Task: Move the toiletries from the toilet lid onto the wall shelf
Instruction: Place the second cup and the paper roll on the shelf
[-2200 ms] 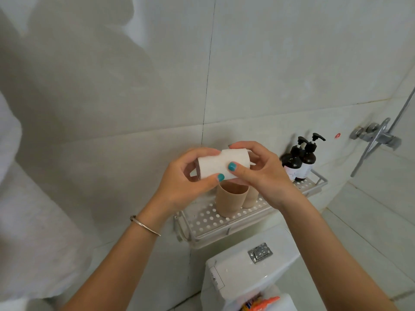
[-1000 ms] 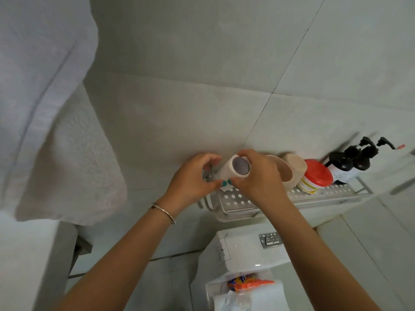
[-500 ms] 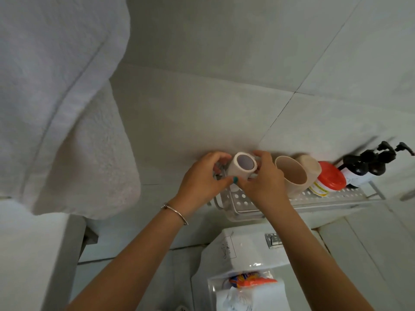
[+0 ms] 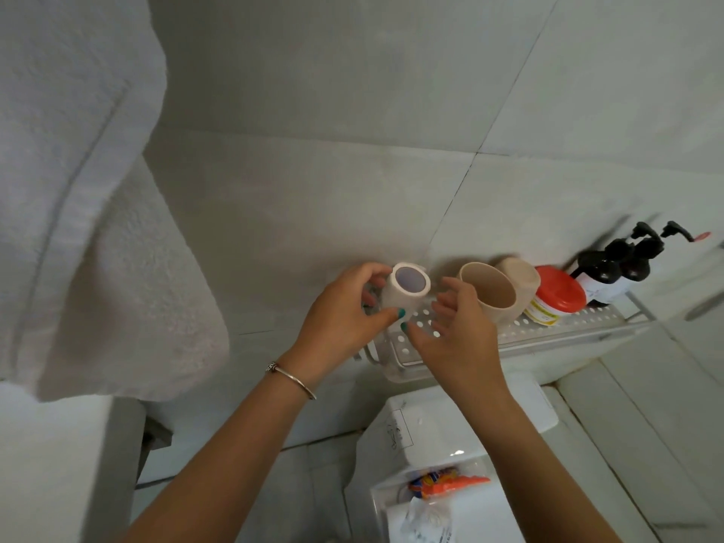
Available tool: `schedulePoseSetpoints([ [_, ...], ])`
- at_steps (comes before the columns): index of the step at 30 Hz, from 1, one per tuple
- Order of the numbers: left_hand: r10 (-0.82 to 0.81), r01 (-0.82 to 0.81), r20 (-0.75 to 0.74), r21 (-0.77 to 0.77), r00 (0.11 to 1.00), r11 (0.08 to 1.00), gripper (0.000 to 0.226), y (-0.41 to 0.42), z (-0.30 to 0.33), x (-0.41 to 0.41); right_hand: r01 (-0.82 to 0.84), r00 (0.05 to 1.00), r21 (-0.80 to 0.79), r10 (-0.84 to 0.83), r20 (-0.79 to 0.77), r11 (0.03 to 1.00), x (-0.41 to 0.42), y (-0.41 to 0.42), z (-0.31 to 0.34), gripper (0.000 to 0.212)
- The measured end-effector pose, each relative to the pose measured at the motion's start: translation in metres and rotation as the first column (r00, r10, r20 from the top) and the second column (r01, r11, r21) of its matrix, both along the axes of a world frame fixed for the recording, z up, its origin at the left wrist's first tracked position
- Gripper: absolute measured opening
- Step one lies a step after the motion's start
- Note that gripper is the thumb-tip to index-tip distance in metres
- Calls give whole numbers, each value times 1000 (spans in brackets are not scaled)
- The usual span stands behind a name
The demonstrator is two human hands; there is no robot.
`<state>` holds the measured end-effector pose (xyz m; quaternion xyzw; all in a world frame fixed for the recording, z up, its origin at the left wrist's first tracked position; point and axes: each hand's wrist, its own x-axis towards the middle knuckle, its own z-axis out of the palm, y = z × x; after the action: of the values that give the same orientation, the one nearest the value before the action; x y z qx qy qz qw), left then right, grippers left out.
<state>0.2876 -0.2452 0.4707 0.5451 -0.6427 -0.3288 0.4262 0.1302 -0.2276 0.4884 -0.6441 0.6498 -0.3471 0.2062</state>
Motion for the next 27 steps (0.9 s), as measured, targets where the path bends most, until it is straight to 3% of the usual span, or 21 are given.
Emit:
schedulePoseSetpoints([
  [5,-29,28,-39,-35,999,999,46,2,13,-10,21,991,-94,-8,137,995,-23,14,10,65],
  [11,-115,115,6,-98,993,989,47,-2,26,-37,232,944,-232,-161,287,945,-58,18,5,55],
  [18,-109,129,110,-194,988,973,45,1,28,-61,417,904,-169,-387,183,893,-60,-6,-29,95],
  [24,-64,81,94,-191,993,978,41,2,30,-56,537,844,-167,-529,93,827,-43,-25,-40,91],
  [27,-49,64,81,-191,996,979,42,1,32,-53,536,843,-160,-518,145,829,-43,-30,-42,87],
])
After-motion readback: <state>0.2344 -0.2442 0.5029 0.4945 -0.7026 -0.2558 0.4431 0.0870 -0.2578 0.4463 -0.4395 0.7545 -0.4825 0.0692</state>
